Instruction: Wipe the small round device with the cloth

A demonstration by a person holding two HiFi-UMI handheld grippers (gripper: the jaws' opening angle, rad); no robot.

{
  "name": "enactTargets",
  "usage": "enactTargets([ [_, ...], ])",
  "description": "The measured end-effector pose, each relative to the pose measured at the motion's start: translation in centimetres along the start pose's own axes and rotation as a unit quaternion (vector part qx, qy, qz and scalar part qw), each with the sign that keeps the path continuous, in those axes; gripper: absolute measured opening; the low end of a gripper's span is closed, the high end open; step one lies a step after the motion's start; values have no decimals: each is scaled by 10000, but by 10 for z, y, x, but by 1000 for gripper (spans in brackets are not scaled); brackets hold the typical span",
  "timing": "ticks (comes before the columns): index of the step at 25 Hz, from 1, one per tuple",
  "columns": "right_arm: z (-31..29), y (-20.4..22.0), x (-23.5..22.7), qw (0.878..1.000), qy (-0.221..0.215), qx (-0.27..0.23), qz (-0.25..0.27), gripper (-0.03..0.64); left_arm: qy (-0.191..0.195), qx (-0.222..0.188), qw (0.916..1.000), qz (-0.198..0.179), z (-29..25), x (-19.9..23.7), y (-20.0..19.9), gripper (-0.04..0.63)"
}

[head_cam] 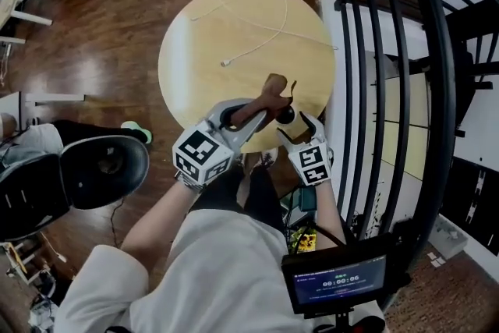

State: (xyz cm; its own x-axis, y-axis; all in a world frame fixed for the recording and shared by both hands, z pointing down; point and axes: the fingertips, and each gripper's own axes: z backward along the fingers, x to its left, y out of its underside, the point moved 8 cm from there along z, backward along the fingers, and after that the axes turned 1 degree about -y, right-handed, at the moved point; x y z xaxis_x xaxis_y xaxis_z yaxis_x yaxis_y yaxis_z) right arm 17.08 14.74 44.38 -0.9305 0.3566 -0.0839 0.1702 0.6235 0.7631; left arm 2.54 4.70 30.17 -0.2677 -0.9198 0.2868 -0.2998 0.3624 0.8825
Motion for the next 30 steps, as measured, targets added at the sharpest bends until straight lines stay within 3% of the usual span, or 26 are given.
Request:
enactTargets([
  [7, -25, 0, -3, 9993, -18, 14, 374, 318, 140, 376, 9982, -439, -44, -17, 32, 69],
  [11, -28, 4, -6, 9991, 44, 54, 421, 307, 191, 564, 9935, -973, -63, -31, 38, 69],
  [15, -28, 4, -2, 9990, 56, 8, 447, 305, -48, 925, 9823, -1625, -73, -39, 55, 69],
  [20, -28, 3, 3, 9990, 85, 31, 428, 304, -329, 1260, 9590, -2517, -82, -41, 60, 67],
  [23, -27, 3, 5, 9992, 98, 57, 389, 304, -551, 1363, 9551, -2573, -83, -36, 55, 66],
  [30, -26, 0, 8, 9994, 150, 88, 291, 304, -869, 1544, 9596, -2185, -74, -8, 57, 64],
])
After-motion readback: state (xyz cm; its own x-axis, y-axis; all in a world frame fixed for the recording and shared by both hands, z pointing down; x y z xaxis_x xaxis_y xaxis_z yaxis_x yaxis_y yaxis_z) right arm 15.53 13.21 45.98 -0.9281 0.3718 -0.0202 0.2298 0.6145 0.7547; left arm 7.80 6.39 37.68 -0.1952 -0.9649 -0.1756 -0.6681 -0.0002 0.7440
